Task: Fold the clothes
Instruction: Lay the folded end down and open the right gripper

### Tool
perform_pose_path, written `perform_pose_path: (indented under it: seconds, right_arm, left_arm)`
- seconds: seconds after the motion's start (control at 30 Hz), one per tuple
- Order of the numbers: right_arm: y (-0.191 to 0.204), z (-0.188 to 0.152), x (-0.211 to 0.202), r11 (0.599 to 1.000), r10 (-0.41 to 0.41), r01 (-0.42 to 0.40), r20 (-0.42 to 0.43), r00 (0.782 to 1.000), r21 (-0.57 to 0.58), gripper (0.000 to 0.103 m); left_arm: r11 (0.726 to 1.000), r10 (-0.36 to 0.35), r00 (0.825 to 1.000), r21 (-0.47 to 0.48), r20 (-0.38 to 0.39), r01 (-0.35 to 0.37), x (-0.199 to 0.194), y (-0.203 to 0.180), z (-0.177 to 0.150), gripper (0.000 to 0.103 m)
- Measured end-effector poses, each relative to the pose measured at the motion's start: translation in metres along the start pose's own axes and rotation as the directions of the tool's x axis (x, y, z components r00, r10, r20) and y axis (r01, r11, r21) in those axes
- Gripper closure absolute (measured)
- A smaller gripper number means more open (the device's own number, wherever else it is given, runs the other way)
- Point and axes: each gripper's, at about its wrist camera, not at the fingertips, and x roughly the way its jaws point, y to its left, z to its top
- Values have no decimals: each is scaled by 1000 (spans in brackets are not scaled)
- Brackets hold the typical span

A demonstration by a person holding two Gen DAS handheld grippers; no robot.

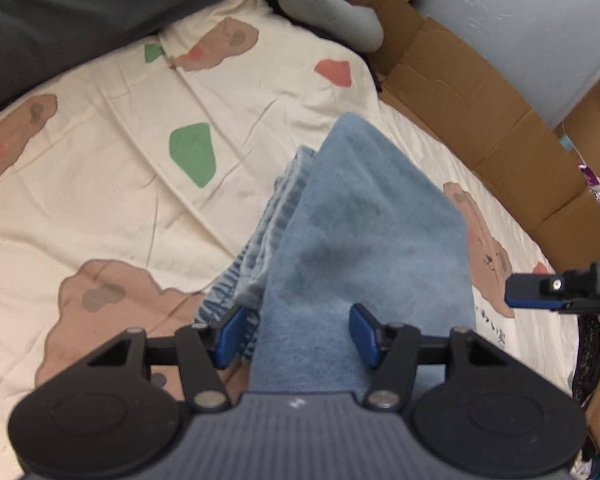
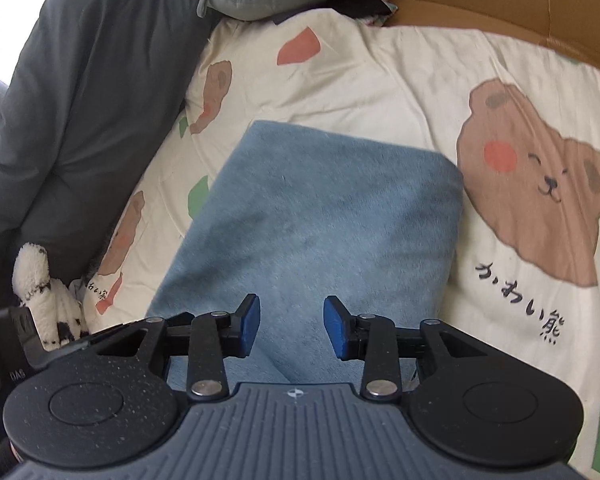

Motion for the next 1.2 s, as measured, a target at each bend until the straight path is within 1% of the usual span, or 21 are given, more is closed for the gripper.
perform_pose_path:
  seconds: [0.03, 0.1, 0.13, 0.2, 0.27, 0.37, 0.43, 0.5, 0.67, 0.8, 0.9, 1.0, 1.07, 1.2]
  right_arm:
    - [-3, -2, 2, 1000, 3, -3, 0, 1000, 4, 61]
    - [-8, -6, 6, 1000, 10, -10, 1, 1000, 15, 61]
    - [-11, -8, 7, 1000, 15, -15, 2, 1000, 21, 61]
    - [-16, -10, 9, 999, 25, -25, 4, 1000, 37, 61]
    - [-23, -12, 12, 997, 41, -41, 5, 999, 73, 61]
    - [-28, -14, 14, 996, 37, -37, 9, 999, 85, 61]
    - [-28, -15, 16, 997, 25, -25, 4, 1000, 78, 61]
    - [-29, -16, 20, 996, 28, -27, -5, 1000, 87, 61]
    - [-28, -15, 21, 998, 37, -37, -3, 999, 55, 61]
    - [-41, -18, 19, 998, 10, -10, -2, 1000, 62, 61]
    - [-54, -21, 21, 995, -4, 4, 0, 1000, 97, 61]
    - [-61, -26, 24, 994, -10, 10, -1, 1000, 105, 61]
    - [-63, -29, 25, 995, -13, 13, 4, 1000, 103, 61]
    - [-72, -31, 28, 991, 8, -12, 30, 1000, 136, 60]
  left_arm:
    - [1000, -1, 1000, -2, -4, 1, 0, 1, 1, 45]
    - [1000, -5, 1000, -1, -9, 5, -1, 1, 2, 53]
    - [1000, -8, 1000, 6, -8, 8, -1, 0, 2, 63]
    - [999, 6, 1000, 33, -5, -5, -2, -4, 4, 66]
    - [999, 1, 1000, 33, -2, -1, -4, -5, 4, 74]
    - [999, -5, 1000, 38, 9, 4, -9, -6, 3, 85]
    - [997, 16, 1000, 76, 16, -17, -15, -11, 3, 87]
    - [994, 28, 999, 110, 19, -30, -21, -18, 3, 88]
    - [991, 37, 999, 129, 15, -39, -31, -26, 5, 89]
    - [992, 52, 998, 115, 20, -54, -37, -24, 4, 89]
    - [994, 57, 998, 92, 14, -58, -35, -15, -2, 89]
    - [996, 61, 998, 69, 8, -62, -31, -7, -9, 89]
    - [999, 38, 999, 31, 14, -38, -26, 4, -10, 89]
    - [999, 20, 1000, 44, 1, -20, -16, 12, -11, 87]
